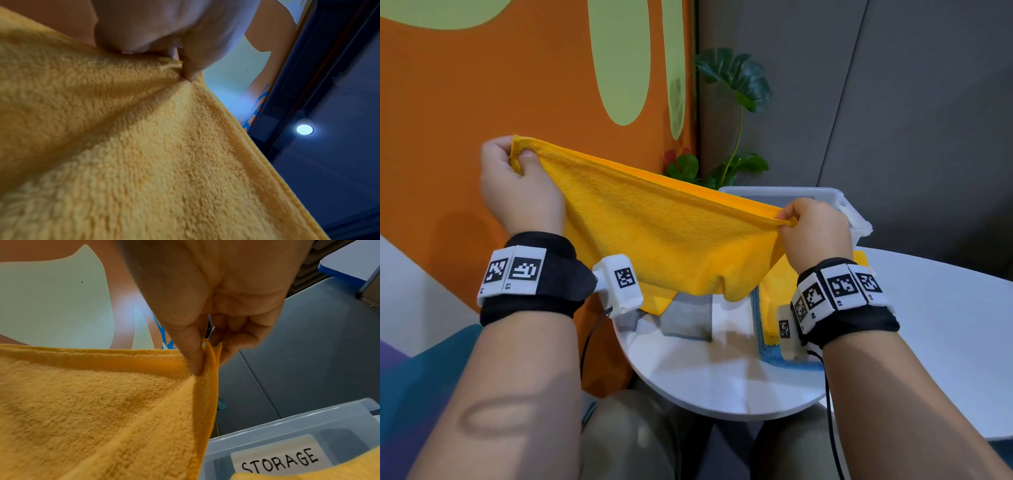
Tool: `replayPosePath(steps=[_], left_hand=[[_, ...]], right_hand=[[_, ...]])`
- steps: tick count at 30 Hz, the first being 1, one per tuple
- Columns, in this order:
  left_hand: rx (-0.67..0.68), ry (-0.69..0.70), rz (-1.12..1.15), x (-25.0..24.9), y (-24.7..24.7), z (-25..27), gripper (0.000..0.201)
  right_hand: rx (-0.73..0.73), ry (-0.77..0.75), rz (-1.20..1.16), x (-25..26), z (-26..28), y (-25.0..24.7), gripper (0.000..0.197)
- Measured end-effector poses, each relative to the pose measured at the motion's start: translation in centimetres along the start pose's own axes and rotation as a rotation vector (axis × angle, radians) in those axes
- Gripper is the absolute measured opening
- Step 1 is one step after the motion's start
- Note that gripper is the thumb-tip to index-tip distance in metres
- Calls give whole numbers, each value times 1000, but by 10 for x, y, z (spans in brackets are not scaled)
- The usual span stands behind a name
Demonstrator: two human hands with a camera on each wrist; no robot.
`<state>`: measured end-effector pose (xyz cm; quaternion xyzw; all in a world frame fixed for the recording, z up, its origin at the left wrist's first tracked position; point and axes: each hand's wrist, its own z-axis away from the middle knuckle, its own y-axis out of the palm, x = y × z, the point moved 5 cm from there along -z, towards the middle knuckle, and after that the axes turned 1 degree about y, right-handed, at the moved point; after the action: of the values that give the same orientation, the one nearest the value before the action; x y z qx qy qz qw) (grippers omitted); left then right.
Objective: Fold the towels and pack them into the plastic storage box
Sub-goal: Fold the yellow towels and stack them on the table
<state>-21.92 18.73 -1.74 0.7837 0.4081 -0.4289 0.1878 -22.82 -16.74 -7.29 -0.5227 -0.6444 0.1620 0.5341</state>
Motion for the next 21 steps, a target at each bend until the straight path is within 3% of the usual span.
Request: replayPosePath(steps=[8,13,21], left_hand=[[-5,-67,-48,15,-1,2,9],[20,-102,-68,24,2,7,22],[41,25,-74,28,5,12,29]], right_hand=[[-136,89,-193,-12,2,-11,13],[-186,119,-376,-9,5,-15,7],[-385,137,-627,-8,10,-17,11]])
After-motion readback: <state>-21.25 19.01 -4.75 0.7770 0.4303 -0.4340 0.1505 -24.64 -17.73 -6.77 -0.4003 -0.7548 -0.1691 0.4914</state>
